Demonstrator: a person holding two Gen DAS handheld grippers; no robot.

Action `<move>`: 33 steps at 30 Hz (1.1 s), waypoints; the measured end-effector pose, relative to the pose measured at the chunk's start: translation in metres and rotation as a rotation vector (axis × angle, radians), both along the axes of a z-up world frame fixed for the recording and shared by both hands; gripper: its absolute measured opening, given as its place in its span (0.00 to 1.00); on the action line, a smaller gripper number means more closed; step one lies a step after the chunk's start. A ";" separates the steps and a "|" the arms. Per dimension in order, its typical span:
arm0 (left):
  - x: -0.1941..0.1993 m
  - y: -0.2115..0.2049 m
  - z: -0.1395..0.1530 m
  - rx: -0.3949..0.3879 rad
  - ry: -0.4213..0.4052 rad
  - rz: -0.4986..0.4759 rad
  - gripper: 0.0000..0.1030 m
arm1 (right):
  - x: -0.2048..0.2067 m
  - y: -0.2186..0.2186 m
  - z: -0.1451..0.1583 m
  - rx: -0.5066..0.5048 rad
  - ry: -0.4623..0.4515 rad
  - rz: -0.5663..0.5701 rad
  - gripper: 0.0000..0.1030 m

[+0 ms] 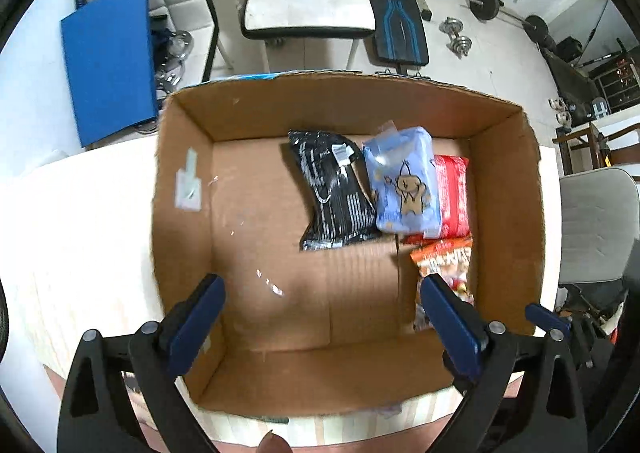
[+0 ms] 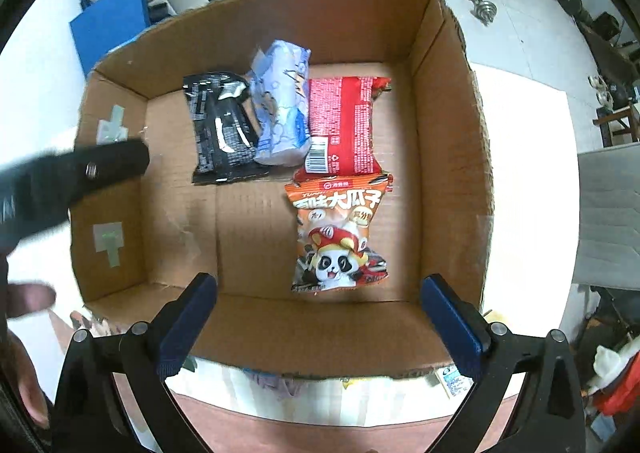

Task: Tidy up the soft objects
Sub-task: 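Lower both bags into the box and open both tools, then grasp the green snack bag with the left tool while the right tool grasps the lilac sock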

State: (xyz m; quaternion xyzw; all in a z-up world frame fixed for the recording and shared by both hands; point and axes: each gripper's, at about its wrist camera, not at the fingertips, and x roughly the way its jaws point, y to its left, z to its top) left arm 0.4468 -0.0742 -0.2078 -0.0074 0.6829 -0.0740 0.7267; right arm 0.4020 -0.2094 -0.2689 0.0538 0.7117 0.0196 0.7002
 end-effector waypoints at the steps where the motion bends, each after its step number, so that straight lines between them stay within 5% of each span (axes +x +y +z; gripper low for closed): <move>1: -0.007 0.002 0.007 0.001 -0.013 0.007 0.97 | -0.004 -0.006 0.001 0.003 -0.007 0.006 1.00; 8: -0.052 0.017 0.058 0.004 -0.151 0.052 0.97 | -0.037 -0.010 0.050 0.058 -0.110 0.051 1.00; 13: -0.112 0.042 0.065 0.130 -0.243 0.083 0.97 | -0.089 0.005 0.060 0.088 -0.155 0.160 1.00; 17: -0.151 0.065 0.014 0.176 -0.142 0.097 0.95 | -0.124 0.028 0.022 0.053 -0.085 0.250 0.97; 20: -0.164 0.077 -0.037 0.173 -0.015 0.103 0.73 | -0.133 0.040 -0.022 0.048 -0.005 0.270 0.77; 21: -0.166 0.080 -0.055 0.175 0.017 0.097 0.73 | -0.134 0.043 -0.037 0.045 0.019 0.275 0.72; 33: -0.167 0.074 -0.148 0.147 0.162 0.047 0.72 | -0.134 0.067 -0.094 -0.004 0.086 0.327 0.71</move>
